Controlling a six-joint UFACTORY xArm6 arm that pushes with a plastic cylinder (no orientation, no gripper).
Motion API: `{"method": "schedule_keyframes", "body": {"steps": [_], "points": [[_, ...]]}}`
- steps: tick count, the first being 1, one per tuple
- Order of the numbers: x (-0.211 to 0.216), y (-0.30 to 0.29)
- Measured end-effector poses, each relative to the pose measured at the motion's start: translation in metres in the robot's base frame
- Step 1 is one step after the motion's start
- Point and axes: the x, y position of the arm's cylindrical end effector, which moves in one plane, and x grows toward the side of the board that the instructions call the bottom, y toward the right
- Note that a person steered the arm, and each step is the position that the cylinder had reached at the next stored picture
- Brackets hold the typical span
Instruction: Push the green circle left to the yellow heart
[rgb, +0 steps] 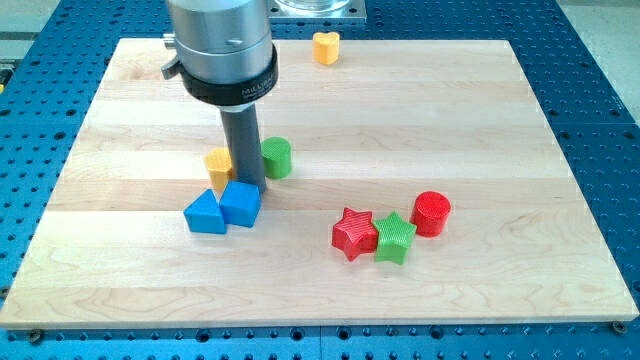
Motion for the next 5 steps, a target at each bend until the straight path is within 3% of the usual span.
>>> {"method": "schedule_keyframes", "body": {"steps": [2,3,4,5], "points": [[-0.029,-0.026],[-0.030,-0.024],[0.002,-0.014],[-0.026,0.013]]}}
